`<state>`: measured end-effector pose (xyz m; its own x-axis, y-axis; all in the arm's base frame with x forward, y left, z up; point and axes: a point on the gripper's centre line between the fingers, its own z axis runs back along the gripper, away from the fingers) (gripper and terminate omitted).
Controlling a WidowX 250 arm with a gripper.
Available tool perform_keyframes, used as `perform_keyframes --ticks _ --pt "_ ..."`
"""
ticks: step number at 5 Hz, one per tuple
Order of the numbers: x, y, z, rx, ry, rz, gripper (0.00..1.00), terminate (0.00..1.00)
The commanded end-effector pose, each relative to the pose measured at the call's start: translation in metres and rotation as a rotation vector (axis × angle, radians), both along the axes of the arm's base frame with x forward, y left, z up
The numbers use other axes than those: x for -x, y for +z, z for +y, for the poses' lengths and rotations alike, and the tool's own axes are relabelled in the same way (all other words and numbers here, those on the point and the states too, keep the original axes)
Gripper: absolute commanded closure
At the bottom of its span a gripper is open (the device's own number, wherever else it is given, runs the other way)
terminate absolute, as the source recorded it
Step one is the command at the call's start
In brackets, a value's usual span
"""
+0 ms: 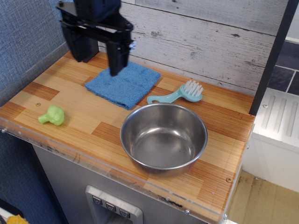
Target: Place the broccoli inside the bowl
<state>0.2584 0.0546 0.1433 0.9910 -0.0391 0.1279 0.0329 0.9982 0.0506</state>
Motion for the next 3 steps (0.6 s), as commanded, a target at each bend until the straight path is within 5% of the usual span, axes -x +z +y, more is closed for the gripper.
perform_keyframes --ticks 1,3 --pt "0.012 -0.002 0.047 -0.053 0.099 -0.058 0.0 0.0" --pt "0.018 -0.034 0.077 -0.087 0.162 -0.041 0.0 0.0"
